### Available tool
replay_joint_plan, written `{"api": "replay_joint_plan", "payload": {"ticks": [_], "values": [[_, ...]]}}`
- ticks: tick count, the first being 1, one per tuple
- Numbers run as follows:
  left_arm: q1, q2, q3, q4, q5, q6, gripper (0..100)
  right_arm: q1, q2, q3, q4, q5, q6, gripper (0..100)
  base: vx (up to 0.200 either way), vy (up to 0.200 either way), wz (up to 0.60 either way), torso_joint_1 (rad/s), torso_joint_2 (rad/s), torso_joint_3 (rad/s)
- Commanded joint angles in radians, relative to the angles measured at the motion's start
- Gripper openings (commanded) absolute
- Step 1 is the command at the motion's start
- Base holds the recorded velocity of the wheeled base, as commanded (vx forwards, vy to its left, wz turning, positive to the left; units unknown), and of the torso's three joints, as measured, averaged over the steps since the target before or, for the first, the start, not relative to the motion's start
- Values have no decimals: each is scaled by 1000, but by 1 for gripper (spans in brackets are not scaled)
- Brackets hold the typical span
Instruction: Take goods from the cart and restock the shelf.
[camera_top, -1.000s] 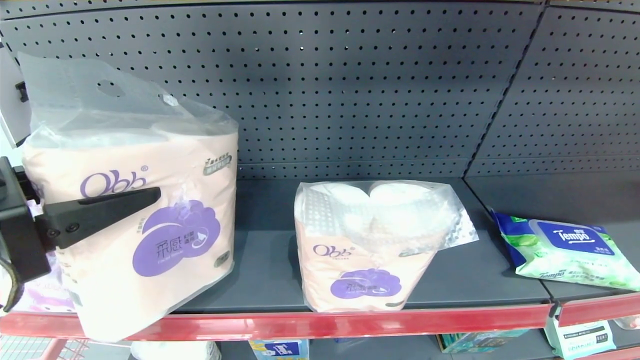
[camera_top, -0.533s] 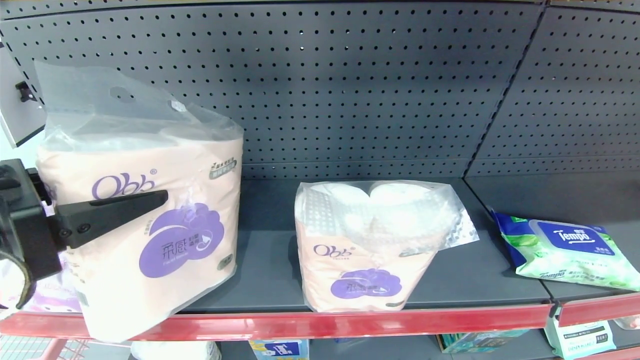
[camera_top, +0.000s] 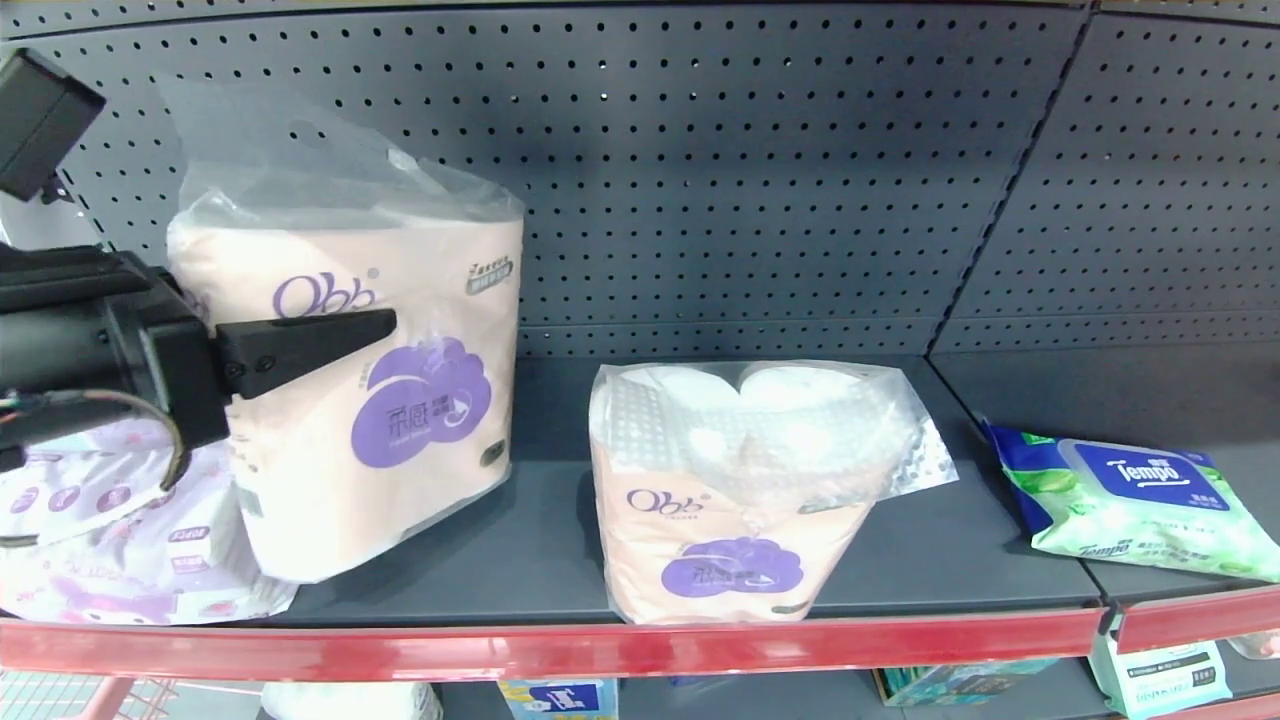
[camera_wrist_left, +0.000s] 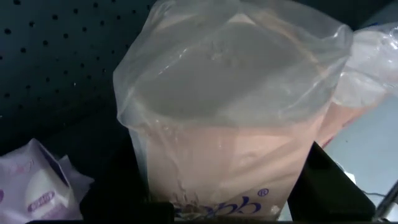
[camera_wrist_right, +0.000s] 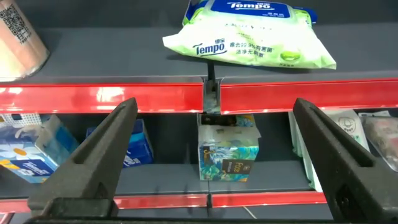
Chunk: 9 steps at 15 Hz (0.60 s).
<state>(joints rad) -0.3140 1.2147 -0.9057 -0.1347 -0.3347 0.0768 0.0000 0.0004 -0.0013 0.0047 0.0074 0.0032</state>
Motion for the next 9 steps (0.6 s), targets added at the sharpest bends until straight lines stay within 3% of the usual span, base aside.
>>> {"api": "replay_joint_plan", "payload": {"ticks": [1, 4, 8, 9], "values": [[-2, 86, -18, -23, -4, 0, 0, 0, 0, 0, 0, 0, 0, 100, 0, 0, 0, 0, 0, 0], [3, 215, -65, -145, -81, -2, 0, 0, 0, 0, 0, 0, 0, 100, 0, 0, 0, 0, 0, 0], [3, 309, -203, -172, -150, -2, 0, 0, 0, 0, 0, 0, 0, 100, 0, 0, 0, 0, 0, 0], [7, 324, -197, -214, -236, -2, 0, 0, 0, 0, 0, 0, 0, 100, 0, 0, 0, 0, 0, 0]]}}
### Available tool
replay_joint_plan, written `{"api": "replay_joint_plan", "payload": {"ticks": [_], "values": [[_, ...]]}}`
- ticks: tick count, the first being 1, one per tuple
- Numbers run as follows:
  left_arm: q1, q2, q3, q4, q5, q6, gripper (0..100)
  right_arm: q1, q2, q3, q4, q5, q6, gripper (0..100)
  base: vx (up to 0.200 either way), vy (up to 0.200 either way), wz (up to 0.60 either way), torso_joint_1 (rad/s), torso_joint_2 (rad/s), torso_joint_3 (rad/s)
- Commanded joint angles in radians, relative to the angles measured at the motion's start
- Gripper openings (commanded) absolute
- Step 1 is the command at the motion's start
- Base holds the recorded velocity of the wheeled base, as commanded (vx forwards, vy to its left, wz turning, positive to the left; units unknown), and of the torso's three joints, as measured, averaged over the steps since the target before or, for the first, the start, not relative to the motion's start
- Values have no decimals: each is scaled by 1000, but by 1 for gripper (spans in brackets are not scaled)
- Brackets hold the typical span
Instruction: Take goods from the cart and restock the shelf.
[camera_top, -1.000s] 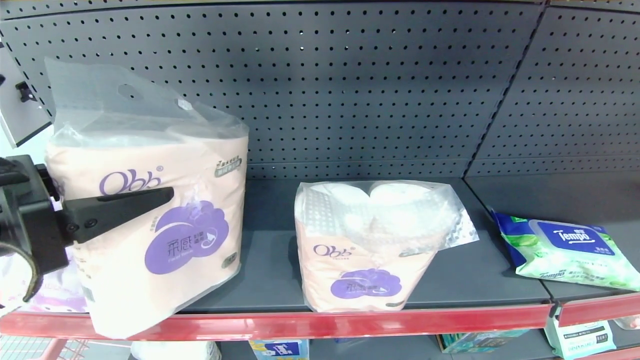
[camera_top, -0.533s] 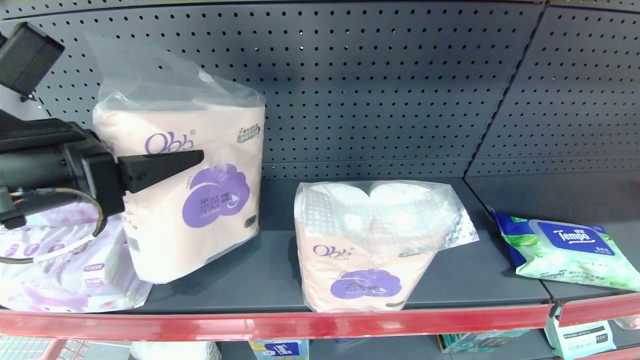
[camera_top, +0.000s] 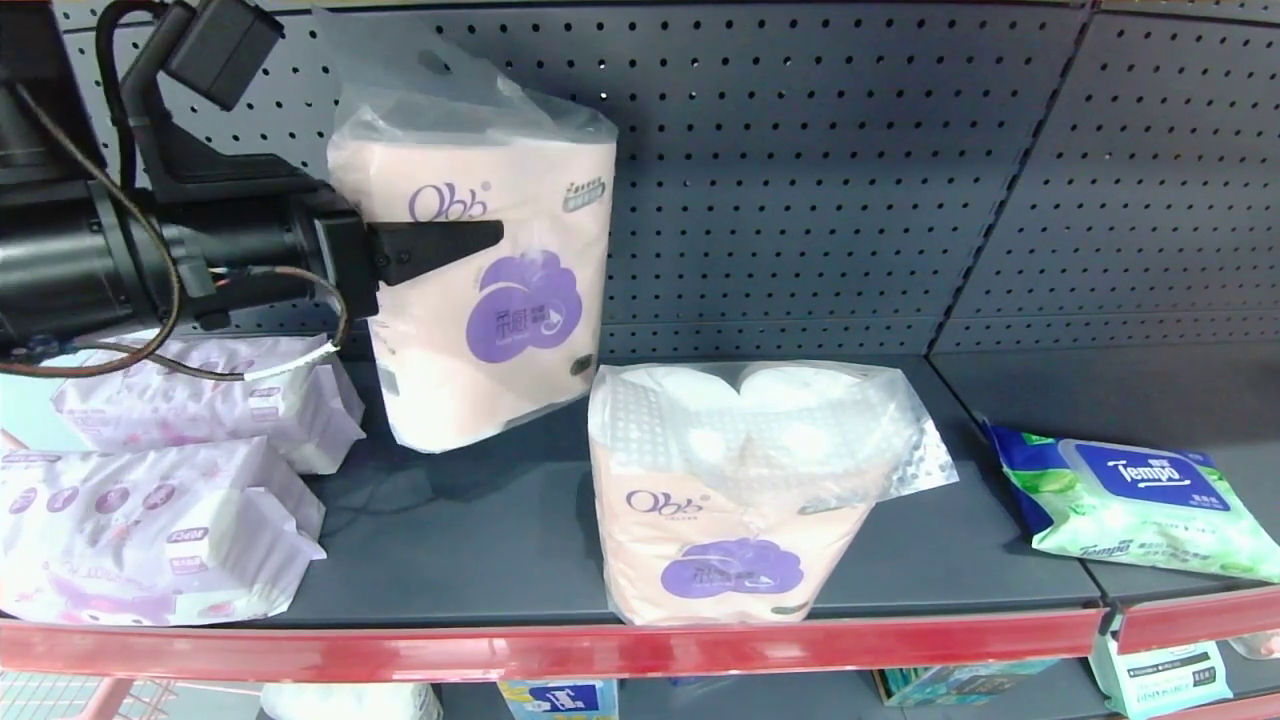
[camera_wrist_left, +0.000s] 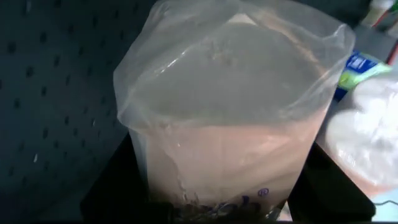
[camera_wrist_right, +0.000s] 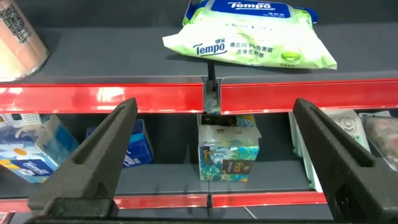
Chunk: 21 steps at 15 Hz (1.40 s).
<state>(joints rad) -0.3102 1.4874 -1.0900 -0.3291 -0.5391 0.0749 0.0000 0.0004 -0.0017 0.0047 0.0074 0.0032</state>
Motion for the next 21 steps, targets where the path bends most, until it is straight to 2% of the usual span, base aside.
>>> {"api": "replay_joint_plan", "payload": {"ticks": [1, 2, 6, 8, 11, 14, 18, 21], "values": [[19, 76, -5, -54, -93, 3, 0, 0, 0, 0, 0, 0, 0, 100, 0, 0, 0, 0, 0, 0], [29, 106, -11, -83, -131, 3, 0, 0, 0, 0, 0, 0, 0, 100, 0, 0, 0, 0, 0, 0], [31, 235, -24, -234, -220, 5, 0, 0, 0, 0, 0, 0, 0, 100, 0, 0, 0, 0, 0, 0], [26, 286, -39, -303, -248, 8, 0, 0, 0, 0, 0, 0, 0, 100, 0, 0, 0, 0, 0, 0], [17, 320, -50, -324, -320, 9, 0, 0, 0, 0, 0, 0, 0, 100, 0, 0, 0, 0, 0, 0], [13, 372, -59, -378, -424, 9, 0, 0, 0, 0, 0, 0, 0, 100, 0, 0, 0, 0, 0, 0], [14, 432, -77, -429, -504, 11, 0, 0, 0, 0, 0, 0, 0, 100, 0, 0, 0, 0, 0, 0], [14, 473, -102, -459, -524, 11, 0, 0, 0, 0, 0, 0, 0, 100, 0, 0, 0, 0, 0, 0]]}}
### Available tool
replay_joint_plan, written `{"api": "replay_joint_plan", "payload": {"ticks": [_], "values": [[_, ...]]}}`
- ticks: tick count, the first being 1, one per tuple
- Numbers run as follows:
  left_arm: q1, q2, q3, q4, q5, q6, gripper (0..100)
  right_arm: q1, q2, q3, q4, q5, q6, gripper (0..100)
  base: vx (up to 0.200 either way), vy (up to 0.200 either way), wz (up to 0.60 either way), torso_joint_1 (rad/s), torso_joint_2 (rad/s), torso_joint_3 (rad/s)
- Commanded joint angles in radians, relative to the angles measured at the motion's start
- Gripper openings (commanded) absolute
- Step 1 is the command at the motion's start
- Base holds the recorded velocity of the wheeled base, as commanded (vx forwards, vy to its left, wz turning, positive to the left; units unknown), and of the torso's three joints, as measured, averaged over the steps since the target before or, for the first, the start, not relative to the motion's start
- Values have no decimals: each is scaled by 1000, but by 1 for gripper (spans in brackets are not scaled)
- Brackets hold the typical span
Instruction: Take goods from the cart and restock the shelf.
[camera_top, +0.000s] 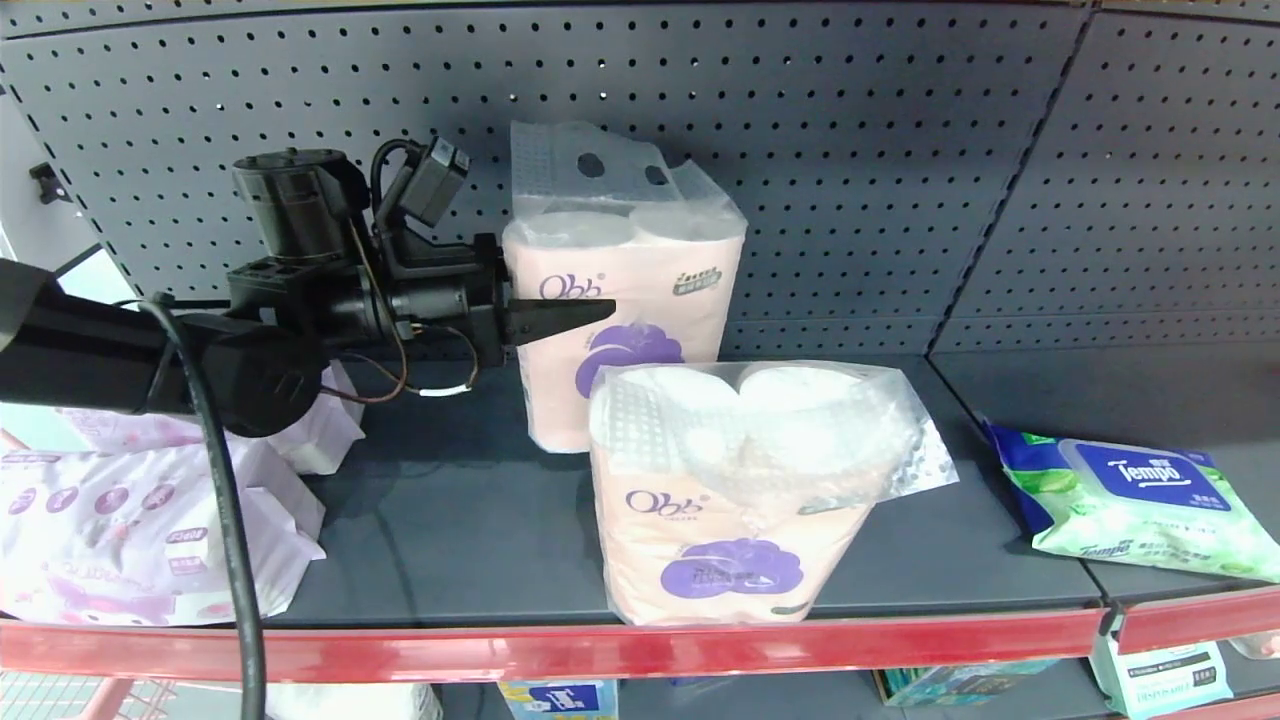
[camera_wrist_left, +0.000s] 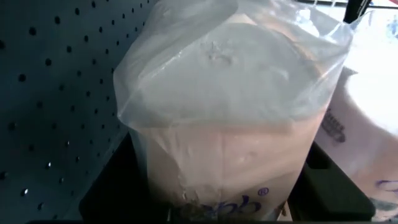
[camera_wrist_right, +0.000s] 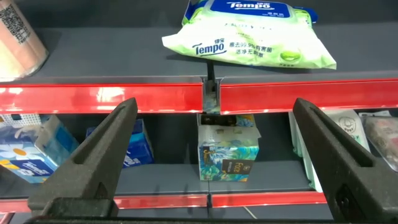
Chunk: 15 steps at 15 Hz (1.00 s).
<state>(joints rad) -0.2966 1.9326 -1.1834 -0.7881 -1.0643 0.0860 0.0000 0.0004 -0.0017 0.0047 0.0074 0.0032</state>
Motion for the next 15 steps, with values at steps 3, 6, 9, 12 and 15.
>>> {"api": "replay_joint_plan", "payload": {"ticks": [3, 6, 9, 12, 15], "values": [[4, 34, -2, -17, -114, 55, 0, 0, 0, 0, 0, 0, 0, 100, 0, 0, 0, 0, 0, 0], [4, 59, -5, -16, -152, 104, 0, 0, 0, 0, 0, 0, 0, 100, 0, 0, 0, 0, 0, 0], [4, 66, -4, -2, -148, 107, 0, 0, 0, 0, 0, 0, 0, 100, 0, 0, 0, 0, 0, 0], [-6, 75, -5, 12, -148, 107, 0, 0, 0, 0, 0, 0, 0, 100, 0, 0, 0, 0, 0, 0], [-13, 92, -5, 16, -146, 109, 0, 0, 0, 0, 0, 0, 0, 100, 0, 0, 0, 0, 0, 0]]}}
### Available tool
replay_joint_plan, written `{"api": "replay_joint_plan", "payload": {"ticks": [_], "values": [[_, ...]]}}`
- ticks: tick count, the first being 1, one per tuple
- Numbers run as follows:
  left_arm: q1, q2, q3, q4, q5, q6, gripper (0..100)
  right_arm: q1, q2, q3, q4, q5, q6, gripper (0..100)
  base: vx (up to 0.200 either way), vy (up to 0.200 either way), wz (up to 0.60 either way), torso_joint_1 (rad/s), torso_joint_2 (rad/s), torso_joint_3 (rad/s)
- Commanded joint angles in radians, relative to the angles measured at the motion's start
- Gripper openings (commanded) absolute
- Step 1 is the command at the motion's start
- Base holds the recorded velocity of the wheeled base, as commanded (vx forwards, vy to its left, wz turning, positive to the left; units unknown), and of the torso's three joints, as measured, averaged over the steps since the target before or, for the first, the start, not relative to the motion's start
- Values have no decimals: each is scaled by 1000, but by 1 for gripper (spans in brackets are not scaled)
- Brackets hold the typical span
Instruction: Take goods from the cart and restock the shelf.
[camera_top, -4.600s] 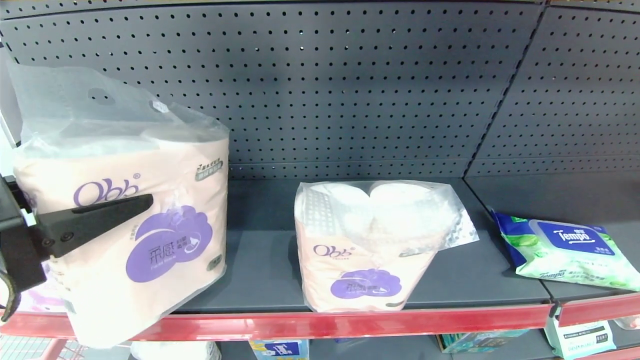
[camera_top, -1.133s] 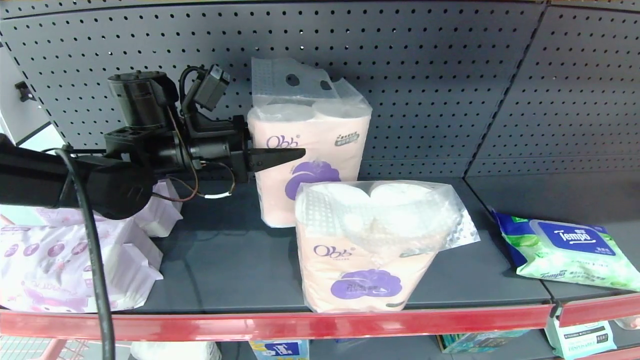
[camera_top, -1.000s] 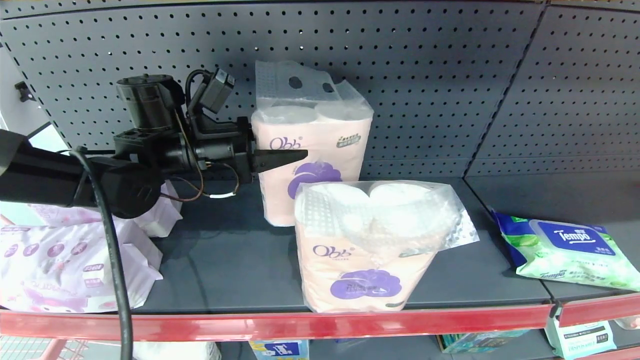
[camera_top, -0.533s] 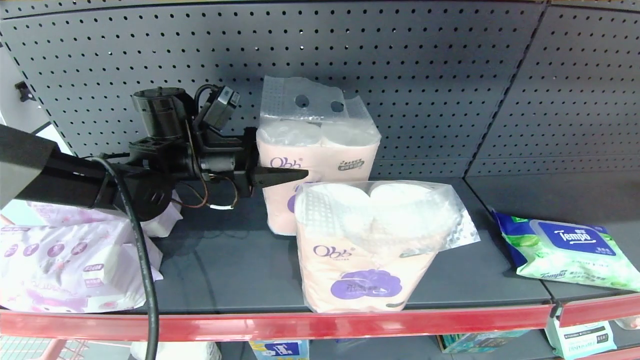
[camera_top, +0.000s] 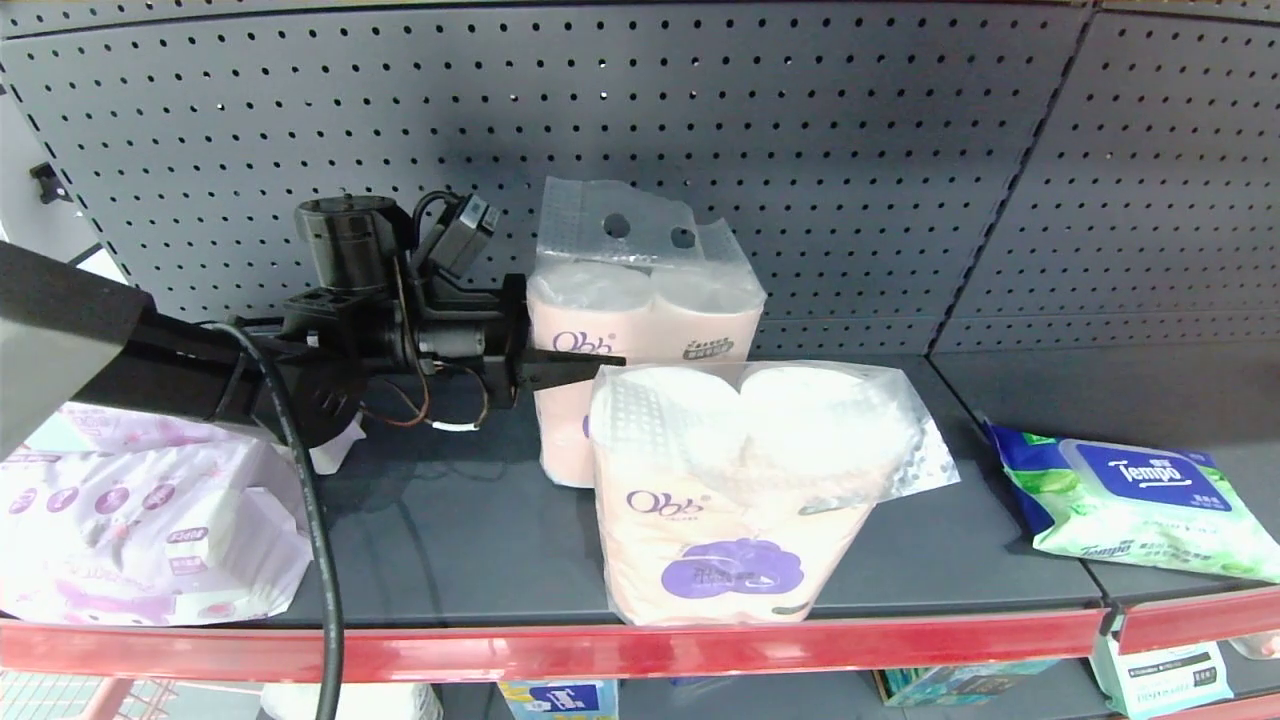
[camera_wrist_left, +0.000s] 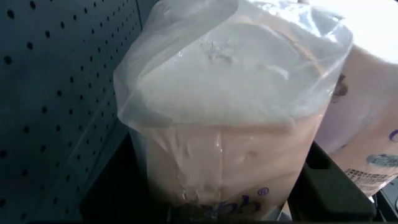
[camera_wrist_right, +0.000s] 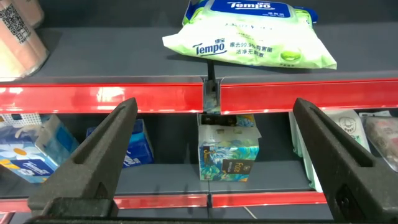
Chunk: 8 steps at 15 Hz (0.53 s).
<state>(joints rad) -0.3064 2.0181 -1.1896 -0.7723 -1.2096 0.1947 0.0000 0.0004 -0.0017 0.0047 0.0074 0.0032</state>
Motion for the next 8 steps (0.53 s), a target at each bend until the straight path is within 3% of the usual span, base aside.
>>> {"api": "replay_joint_plan", "payload": {"ticks": [1, 8], "values": [[-8, 10, 4, 1, -1, 0, 0, 0, 0, 0, 0, 0, 0, 100, 0, 0, 0, 0, 0, 0], [-39, 31, 11, 10, 2, 2, 0, 0, 0, 0, 0, 0, 0, 100, 0, 0, 0, 0, 0, 0]]}}
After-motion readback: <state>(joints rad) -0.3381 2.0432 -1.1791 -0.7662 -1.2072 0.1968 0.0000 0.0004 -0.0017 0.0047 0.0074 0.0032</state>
